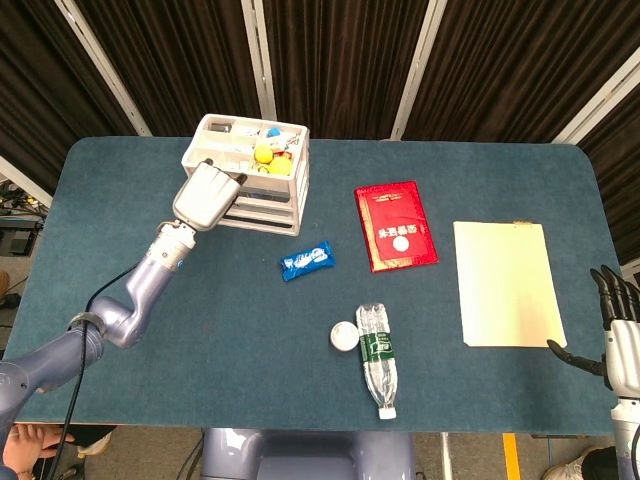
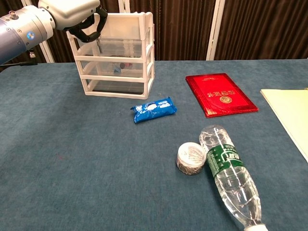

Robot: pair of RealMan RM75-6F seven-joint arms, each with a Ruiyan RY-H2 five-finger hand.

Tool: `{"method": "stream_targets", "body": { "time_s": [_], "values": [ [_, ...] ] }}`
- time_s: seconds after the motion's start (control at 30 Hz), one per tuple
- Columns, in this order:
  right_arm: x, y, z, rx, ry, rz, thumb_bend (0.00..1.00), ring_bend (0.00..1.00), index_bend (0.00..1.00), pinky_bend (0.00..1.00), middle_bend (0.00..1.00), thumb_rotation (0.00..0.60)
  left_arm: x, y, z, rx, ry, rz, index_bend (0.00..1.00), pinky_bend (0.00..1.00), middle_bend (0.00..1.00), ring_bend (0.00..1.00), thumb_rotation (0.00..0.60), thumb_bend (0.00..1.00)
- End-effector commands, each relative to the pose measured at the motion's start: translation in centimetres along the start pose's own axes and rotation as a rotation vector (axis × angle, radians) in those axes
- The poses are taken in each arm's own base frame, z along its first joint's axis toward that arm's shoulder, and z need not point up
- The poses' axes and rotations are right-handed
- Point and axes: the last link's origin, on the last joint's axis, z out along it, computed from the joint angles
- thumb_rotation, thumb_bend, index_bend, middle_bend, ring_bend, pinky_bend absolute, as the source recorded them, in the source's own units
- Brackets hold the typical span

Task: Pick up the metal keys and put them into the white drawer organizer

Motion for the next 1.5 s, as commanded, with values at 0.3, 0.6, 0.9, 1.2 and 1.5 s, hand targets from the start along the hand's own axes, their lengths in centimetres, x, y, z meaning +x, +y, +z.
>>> {"method": "stream_targets", "body": {
  "time_s": [0.3, 0.6, 0.9, 1.2, 1.5],
  "values": [
    [0.03, -0.01, -0.05, 0.0, 0.0, 0.002, 0.06, 0.0, 0.0, 0.0, 0.0, 0.6, 0.28, -0.26, 0.05, 0.017, 0.027, 0.005, 0.52, 0.68, 0.9, 0.81, 0.6, 0.41],
    [0.04, 0.0, -0.05, 0.0, 0.001, 0.002, 0.06, 0.0, 0.0, 0.0, 0.0, 0.6, 0.42, -0.08, 0.19, 0.021, 0.04, 0.006, 0.51, 0.68, 0.9, 0.81, 0.6, 0.38],
    [0.05, 0.02, -0.09, 0.001, 0.001, 0.003, 0.06, 0.0, 0.0, 0.0, 0.0, 0.6, 0.44, -0.16, 0.32, 0.034, 0.048, 0.016, 0.51, 0.68, 0.9, 0.81, 0.6, 0.35],
    [0.06, 0.01, -0.13, 0.002, 0.004, 0.003, 0.06, 0.0, 0.0, 0.0, 0.0, 0.6, 0.41, -0.06, 0.42, 0.04, 0.054, 0.024, 0.51, 0.68, 0.9, 0.81, 0.6, 0.33],
    [0.1, 0.04, -0.17, 0.002, 0.003, 0.003, 0.06, 0.0, 0.0, 0.0, 0.0, 0.6, 0.44, 0.16, 0.63, 0.06, 0.067, 0.027, 0.51, 0.69, 0.9, 0.81, 0.6, 0.27]
  ]
}}
